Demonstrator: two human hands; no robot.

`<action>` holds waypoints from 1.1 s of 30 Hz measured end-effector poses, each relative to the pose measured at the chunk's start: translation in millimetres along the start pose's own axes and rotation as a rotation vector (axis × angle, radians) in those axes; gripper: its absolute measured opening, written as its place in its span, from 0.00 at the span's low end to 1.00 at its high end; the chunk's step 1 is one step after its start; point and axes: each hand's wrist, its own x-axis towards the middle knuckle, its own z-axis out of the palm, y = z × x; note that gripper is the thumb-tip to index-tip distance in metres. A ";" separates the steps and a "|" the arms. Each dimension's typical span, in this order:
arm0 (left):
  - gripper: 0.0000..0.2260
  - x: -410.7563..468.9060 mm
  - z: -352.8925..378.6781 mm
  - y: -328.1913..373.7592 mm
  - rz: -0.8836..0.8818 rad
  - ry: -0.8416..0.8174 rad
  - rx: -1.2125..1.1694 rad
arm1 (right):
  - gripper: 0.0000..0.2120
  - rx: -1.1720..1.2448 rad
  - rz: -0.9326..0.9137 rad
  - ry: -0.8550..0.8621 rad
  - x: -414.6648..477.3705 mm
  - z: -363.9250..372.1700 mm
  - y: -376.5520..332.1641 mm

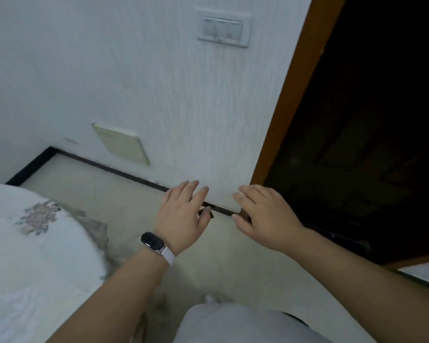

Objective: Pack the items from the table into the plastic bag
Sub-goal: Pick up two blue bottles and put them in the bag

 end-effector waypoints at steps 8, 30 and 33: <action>0.19 29.3 0.4 -77.7 -0.195 0.035 0.072 | 0.25 0.058 -0.230 -0.017 128.2 30.2 -9.5; 0.21 148.2 -29.9 -256.4 -0.934 -0.024 0.353 | 0.26 0.277 -0.898 -0.113 506.8 90.5 -81.3; 0.22 116.6 -41.4 -273.1 -1.074 0.003 0.358 | 0.25 0.306 -1.038 -0.123 518.4 98.9 -127.6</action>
